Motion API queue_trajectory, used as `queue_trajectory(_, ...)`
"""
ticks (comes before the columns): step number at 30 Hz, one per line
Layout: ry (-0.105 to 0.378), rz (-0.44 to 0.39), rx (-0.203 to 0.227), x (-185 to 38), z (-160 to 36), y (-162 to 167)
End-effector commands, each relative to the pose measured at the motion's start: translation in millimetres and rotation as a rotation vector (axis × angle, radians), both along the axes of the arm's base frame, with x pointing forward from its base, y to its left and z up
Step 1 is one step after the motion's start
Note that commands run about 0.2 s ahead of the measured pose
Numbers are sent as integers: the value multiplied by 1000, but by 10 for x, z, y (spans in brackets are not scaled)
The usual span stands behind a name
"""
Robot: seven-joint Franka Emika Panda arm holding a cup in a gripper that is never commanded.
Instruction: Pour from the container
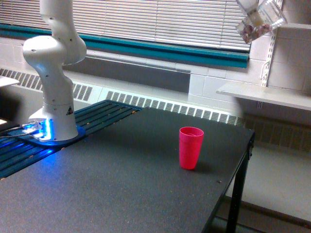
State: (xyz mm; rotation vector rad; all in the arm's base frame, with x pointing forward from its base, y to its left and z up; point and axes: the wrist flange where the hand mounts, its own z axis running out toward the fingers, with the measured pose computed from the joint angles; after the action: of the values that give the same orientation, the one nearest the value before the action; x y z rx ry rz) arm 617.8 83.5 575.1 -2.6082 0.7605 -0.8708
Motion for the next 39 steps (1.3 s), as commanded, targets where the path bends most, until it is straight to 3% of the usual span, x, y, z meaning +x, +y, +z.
queue_trajectory(1, 1, 5, -4, 10, -2, 15)
queue_trajectory(8, -14, 22, -18, 6, -9, 49)
queue_trajectory(14, -12, 46, -31, -22, -129, 82)
queue_trajectory(29, 56, 121, -161, -181, -705, 95)
queue_trajectory(39, 91, 145, -199, -365, -1119, 11)
